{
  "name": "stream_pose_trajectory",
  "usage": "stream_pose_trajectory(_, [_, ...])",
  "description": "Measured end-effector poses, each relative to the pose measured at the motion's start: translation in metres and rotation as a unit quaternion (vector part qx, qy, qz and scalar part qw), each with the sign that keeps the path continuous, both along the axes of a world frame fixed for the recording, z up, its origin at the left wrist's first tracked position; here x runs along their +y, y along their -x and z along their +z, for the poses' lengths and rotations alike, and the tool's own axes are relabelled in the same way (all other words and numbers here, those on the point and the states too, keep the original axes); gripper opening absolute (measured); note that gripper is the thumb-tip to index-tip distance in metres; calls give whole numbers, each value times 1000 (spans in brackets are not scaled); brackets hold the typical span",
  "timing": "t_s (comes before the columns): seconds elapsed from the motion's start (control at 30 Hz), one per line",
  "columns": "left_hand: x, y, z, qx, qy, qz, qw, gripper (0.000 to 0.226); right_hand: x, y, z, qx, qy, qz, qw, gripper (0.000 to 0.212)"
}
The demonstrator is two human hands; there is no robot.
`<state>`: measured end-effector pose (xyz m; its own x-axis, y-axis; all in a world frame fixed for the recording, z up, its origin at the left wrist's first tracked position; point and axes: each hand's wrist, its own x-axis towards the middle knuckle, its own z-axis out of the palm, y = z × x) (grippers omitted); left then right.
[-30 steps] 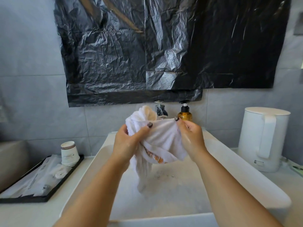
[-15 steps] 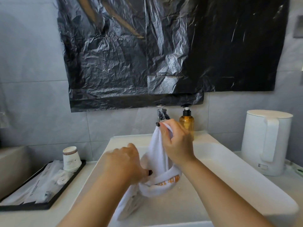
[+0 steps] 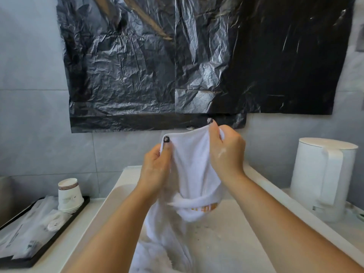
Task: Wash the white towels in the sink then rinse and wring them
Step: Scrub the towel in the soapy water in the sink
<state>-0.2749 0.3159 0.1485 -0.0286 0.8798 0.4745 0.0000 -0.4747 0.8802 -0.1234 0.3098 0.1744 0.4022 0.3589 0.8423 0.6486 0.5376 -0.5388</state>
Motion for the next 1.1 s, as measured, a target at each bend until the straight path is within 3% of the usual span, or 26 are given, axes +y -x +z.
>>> stream_pose_trajectory(0.1, [-4, 0, -6, -67, 99, -24, 993, 48, -14, 66, -42, -76, 19, 67, 995, 37])
stream_pose_trajectory(0.17, [-9, -2, -12, -84, 140, -50, 985, 42, -8, 86, -51, -100, 44, 67, 992, 39])
stream_pose_trajectory(0.23, [-12, -5, -14, -109, 162, -59, 979, 42, 13, 77, -43, -67, 109, 72, 989, 50])
stream_pose_trajectory(0.33, [-10, -11, -15, -97, 193, -71, 974, 36, 37, 47, -34, 5, 200, 62, 978, 51])
stream_pose_trajectory(0.4, [-9, -15, -17, -89, 196, -77, 974, 37, 34, 43, -37, 28, 200, 63, 977, 49])
stream_pose_trajectory(0.57, [-5, -7, -24, -70, 175, -73, 979, 45, 8, 67, -53, -66, 133, 98, 984, 52])
stream_pose_trajectory(0.67, [-1, -4, -26, 43, 206, -126, 969, 33, 18, 41, -38, 7, 97, 50, 994, 53])
stream_pose_trajectory(0.73, [-2, -3, -26, 151, 205, -184, 949, 53, 20, 11, -23, 73, 45, 25, 996, 55])
stream_pose_trajectory(0.8, [-1, -1, -28, 267, 207, -214, 916, 67, 23, -11, -19, 72, 32, 12, 997, 54])
stream_pose_trajectory(0.87, [0, 5, -32, 374, 153, -201, 892, 51, 25, -17, -21, 24, 99, 46, 994, 52])
stream_pose_trajectory(0.93, [2, 9, -32, 344, 93, -157, 921, 34, 26, -15, -25, -14, 246, 155, 957, 44])
stream_pose_trajectory(1.0, [7, 12, -29, 161, 98, -116, 975, 23, 20, -12, -29, -18, 424, 273, 863, 45])
stream_pose_trajectory(1.1, [8, 13, -19, -28, 98, -87, 991, 9, 15, -7, -36, -8, 511, 438, 740, 66])
